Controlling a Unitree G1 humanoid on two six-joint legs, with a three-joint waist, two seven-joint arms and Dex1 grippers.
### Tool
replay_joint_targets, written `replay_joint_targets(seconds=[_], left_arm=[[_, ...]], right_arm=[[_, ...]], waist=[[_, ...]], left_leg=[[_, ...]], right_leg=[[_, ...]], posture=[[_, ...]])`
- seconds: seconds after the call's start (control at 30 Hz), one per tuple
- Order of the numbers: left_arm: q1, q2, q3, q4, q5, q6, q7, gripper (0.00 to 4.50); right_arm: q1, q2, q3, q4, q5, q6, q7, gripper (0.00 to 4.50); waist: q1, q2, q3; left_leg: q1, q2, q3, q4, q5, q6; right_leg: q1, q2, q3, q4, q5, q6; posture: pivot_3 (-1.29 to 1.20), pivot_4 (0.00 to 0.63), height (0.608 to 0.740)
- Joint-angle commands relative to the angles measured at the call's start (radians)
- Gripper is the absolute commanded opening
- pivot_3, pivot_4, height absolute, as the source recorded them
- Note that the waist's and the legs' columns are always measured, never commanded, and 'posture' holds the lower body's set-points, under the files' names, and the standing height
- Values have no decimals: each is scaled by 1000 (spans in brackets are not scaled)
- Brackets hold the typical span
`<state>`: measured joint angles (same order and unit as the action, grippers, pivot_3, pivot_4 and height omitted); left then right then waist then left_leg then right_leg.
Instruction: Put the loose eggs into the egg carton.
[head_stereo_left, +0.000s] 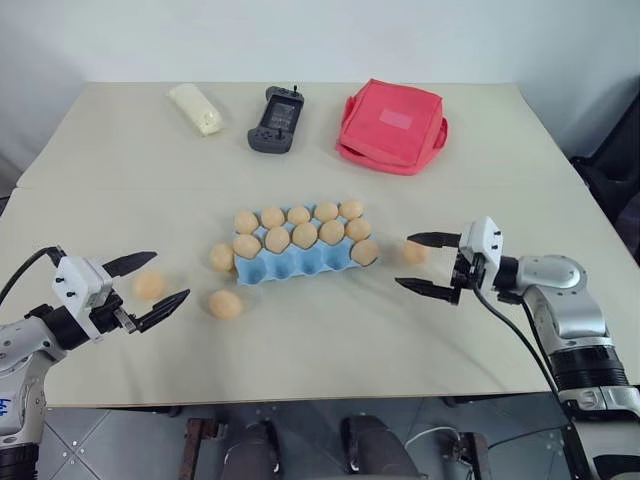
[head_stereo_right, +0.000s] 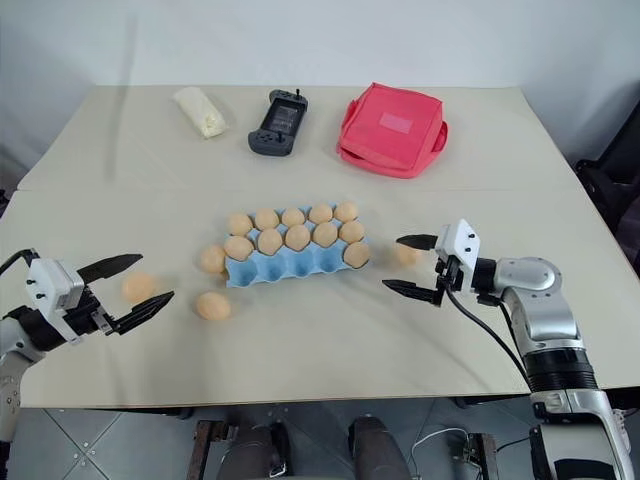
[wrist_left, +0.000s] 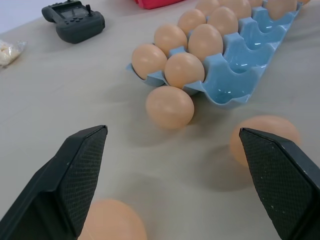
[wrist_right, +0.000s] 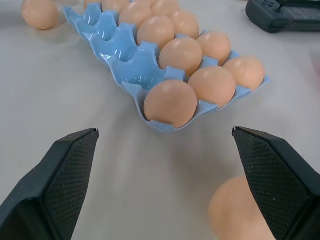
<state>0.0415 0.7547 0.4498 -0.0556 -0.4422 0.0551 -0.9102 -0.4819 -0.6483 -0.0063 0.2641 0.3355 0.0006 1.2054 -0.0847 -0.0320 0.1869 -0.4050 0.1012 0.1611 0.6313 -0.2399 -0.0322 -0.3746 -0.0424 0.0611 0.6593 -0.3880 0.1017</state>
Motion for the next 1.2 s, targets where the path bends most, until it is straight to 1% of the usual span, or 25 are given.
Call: replay_joint_targets(seconds=[0.03,0.13,0.23,0.33,0.4,0.5,0.6,0.7,0.77,0.87,1.0,1.1,1.2], left_arm=[[-13,3,9,-19,-5,-2,12,4500],[-29,-4,3,-23,-24,10,8,4500],[-48,-5,-30,-46,-26,23,-8,4500],[-97,-16,-113,-95,-31,48,-27,4500],[-133,-31,-175,-127,-31,75,-31,4500],[-165,-50,-239,-149,-24,102,-38,4500],[-188,-63,-288,-156,-24,125,-47,4500],[-203,-77,-317,-157,-27,138,-58,4500],[-204,-76,-322,-158,-25,140,-63,4500],[-204,-73,-319,-162,-33,150,-67,4500],[-209,-79,-301,-170,-58,168,-59,4500],[-207,-74,-298,-175,-59,176,-57,4500],[-203,-78,-294,-188,-56,176,-46,4500]], right_arm=[[-8,8,-20,-7,3,-19,-11,4489],[-1,7,-41,-14,6,-20,-35,4489],[24,-2,-88,-32,20,-12,-89,4489],[111,-27,-175,-60,19,-14,-166,4489],[188,-39,-232,-73,16,-18,-209,4489],[272,-33,-282,-83,26,1,-257,4489],[324,-24,-299,-81,18,-3,-289,4489],[326,-20,-282,-83,11,7,-305,4489],[290,-13,-257,-77,11,19,-304,4489],[190,-5,-190,-37,-13,56,-291,4489],[57,6,-113,44,-54,76,-279,4489],[-60,35,-63,163,-85,43,-249,4489],[-173,67,-51,359,-109,4,-238,4489]], waist=[[0,0,0],[0,0,0],[1,0,0],[10,0,0],[26,0,0],[27,0,0],[19,0,0],[2,0,0],[-6,0,0],[-16,0,0],[-15,1,0],[-13,1,0],[-13,1,0]], left_leg=[[0,0,0,0,0,0],[0,0,0,0,0,0],[0,0,0,0,0,0],[0,-1,-1,0,0,0],[0,-2,-1,0,0,0],[0,-2,0,1,0,1],[1,-1,1,1,0,0],[2,-1,2,1,1,0],[2,-1,2,1,2,0],[3,-1,2,2,4,1],[3,-2,1,2,5,2],[2,-2,1,2,5,3],[2,-2,1,2,5,3]], right_leg=[[0,0,0,0,0,0],[0,0,0,0,0,0],[0,1,0,1,0,0],[0,1,-1,0,0,0],[1,1,-1,0,0,1],[1,2,1,-1,0,1],[1,4,2,0,0,1],[1,5,3,2,0,2],[1,5,3,3,1,2],[1,5,4,4,3,3],[1,4,3,4,4,3],[1,4,3,3,4,3],[1,4,3,3,4,3]], posture=[[0,150,740],[0,150,740],[0,150,740],[0,150,740],[0,150,740],[0,150,740],[0,150,740],[0,150,740],[0,150,740],[0,150,740],[0,150,740],[0,150,740],[0,150,740]])
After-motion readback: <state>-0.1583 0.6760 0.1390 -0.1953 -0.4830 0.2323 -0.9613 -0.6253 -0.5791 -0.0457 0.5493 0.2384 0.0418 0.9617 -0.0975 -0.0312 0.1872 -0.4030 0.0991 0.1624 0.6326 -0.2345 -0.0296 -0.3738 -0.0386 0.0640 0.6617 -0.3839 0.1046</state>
